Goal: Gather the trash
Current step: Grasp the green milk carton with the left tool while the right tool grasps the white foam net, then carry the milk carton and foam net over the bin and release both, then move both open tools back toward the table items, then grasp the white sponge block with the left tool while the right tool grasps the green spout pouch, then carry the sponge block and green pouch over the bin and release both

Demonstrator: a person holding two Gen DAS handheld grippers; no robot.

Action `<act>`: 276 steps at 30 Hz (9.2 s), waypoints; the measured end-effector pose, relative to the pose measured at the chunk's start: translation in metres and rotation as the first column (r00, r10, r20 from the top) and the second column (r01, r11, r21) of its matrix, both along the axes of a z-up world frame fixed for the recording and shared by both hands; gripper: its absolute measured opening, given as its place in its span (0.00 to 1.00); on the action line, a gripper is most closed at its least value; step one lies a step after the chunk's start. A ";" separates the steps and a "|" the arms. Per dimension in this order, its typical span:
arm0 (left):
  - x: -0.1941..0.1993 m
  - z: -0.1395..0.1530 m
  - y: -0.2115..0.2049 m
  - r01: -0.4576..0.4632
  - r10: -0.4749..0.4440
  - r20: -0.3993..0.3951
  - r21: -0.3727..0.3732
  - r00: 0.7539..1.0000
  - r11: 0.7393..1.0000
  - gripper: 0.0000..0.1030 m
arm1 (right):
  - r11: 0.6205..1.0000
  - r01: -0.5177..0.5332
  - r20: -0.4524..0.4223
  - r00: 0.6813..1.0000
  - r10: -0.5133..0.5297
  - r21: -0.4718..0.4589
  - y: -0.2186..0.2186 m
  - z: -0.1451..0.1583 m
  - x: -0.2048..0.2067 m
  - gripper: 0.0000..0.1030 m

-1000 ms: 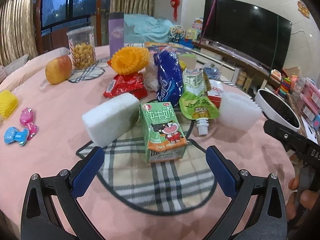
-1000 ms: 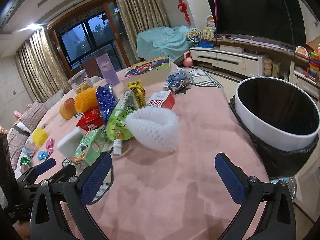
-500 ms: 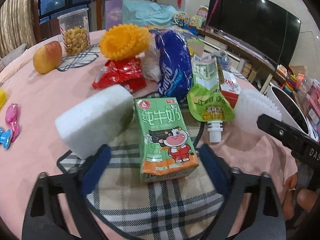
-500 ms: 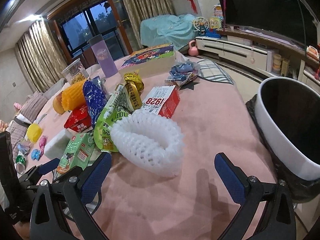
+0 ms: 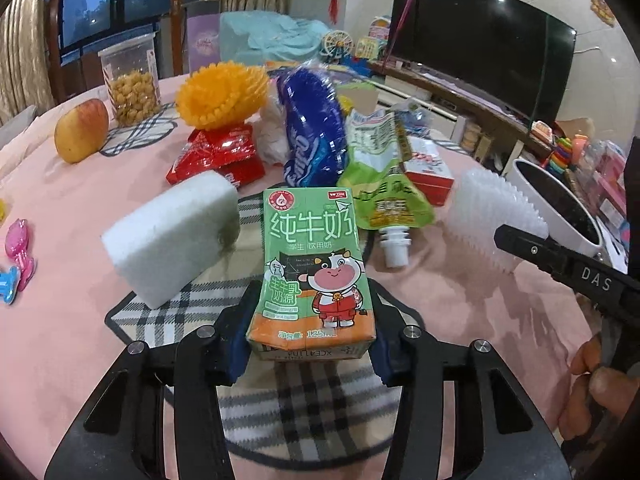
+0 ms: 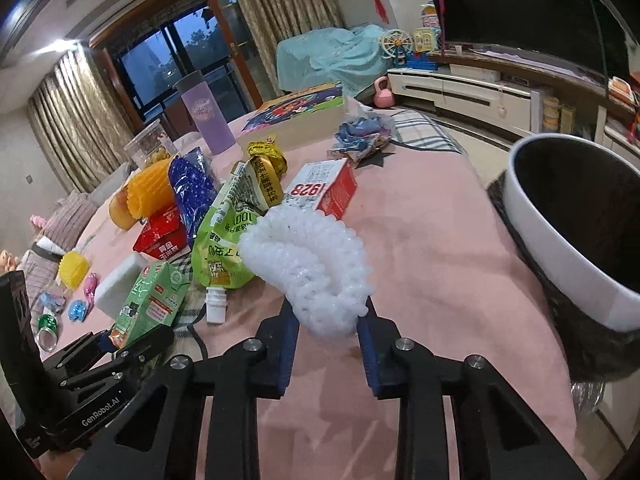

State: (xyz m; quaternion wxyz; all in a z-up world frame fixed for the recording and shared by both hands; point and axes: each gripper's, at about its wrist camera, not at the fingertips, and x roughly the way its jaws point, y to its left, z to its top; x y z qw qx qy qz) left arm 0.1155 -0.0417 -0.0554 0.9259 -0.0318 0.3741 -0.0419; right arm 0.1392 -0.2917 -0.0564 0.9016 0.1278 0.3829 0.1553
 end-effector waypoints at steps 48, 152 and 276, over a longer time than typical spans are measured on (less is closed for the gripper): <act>0.036 0.048 -0.205 0.422 -0.424 0.061 0.036 0.904 0.906 0.45 | 0.938 0.347 0.045 0.937 -0.347 0.020 -0.166 0.031 -0.035 0.27; -0.026 -0.003 0.065 -0.086 0.084 -0.028 -0.080 0.996 0.993 0.72 | 0.997 -0.003 -0.038 0.999 0.006 0.077 0.047 0.010 -0.013 0.77; 0.102 0.052 -0.260 0.486 -0.486 0.004 0.001 0.874 0.874 0.39 | 0.923 0.362 -0.082 0.932 -0.354 0.127 -0.197 0.010 0.020 0.44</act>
